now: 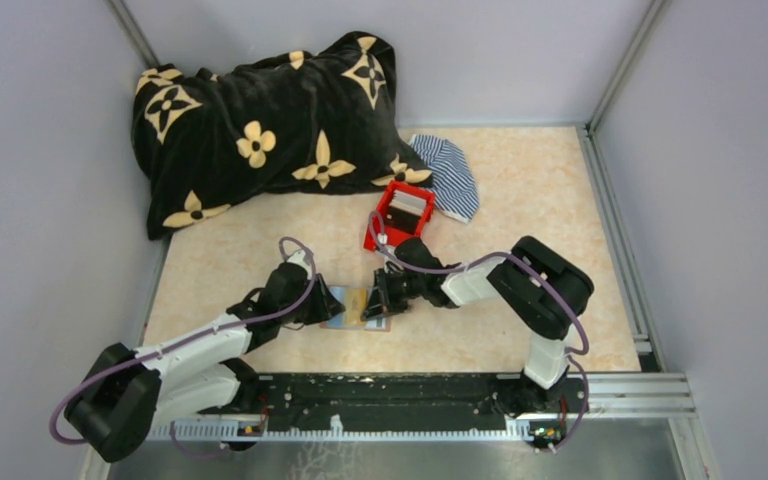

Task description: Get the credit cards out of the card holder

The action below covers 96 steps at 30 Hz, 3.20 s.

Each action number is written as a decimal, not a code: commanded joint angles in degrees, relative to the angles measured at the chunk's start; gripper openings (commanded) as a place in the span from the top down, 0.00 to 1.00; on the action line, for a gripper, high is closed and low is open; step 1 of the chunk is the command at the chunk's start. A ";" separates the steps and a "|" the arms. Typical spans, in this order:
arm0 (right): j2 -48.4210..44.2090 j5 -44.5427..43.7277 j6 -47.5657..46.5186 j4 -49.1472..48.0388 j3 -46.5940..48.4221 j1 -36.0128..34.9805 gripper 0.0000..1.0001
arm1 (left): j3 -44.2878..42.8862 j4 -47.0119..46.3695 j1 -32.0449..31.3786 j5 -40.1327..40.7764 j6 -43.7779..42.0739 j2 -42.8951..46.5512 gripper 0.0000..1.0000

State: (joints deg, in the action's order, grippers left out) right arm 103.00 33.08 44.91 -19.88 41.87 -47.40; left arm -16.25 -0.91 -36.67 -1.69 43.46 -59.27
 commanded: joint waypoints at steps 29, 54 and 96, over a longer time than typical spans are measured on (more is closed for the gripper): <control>4.40 3.73 1.04 -6.95 2.56 0.70 0.86 | -0.03 6.04 -0.15 2.82 -1.70 1.43 0.64; 5.63 4.65 1.86 -9.45 2.43 0.68 0.88 | -0.19 5.68 -0.08 1.77 -2.05 -0.35 0.64; -10.40 -1.15 -1.78 -0.46 -7.30 5.34 1.00 | -5.67 1.71 0.07 0.43 -3.66 -3.15 0.63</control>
State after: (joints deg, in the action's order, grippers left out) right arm 96.99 32.58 44.97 -20.14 34.81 -43.03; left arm -19.53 1.69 -36.64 -0.71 41.04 -62.19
